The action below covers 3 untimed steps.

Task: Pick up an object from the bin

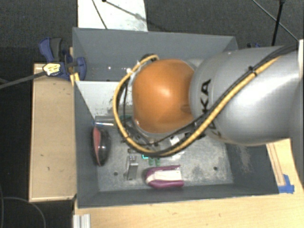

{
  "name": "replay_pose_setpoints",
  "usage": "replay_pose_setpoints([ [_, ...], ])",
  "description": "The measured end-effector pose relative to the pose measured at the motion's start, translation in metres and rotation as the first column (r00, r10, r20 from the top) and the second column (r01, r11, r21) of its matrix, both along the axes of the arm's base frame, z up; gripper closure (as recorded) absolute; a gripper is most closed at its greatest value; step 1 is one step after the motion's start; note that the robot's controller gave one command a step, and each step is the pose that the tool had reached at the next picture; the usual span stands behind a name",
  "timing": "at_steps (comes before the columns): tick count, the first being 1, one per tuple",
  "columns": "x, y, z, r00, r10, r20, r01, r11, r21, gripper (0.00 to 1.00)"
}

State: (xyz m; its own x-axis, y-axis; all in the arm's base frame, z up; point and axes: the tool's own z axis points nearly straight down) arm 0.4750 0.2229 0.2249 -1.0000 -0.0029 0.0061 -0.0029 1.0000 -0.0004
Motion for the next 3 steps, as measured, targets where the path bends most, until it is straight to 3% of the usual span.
replay_pose_setpoints([
  [1,0.09,-0.048,-0.134,0.993,-0.119,0.006,0.119,0.993,0.0,0.0],
  [2,0.107,-0.145,-0.155,0.999,0.053,0.005,-0.053,0.999,-0.003,0.0],
  [3,0.095,-0.137,-0.154,0.983,0.185,0.002,-0.185,0.983,0.0,0.0],
])
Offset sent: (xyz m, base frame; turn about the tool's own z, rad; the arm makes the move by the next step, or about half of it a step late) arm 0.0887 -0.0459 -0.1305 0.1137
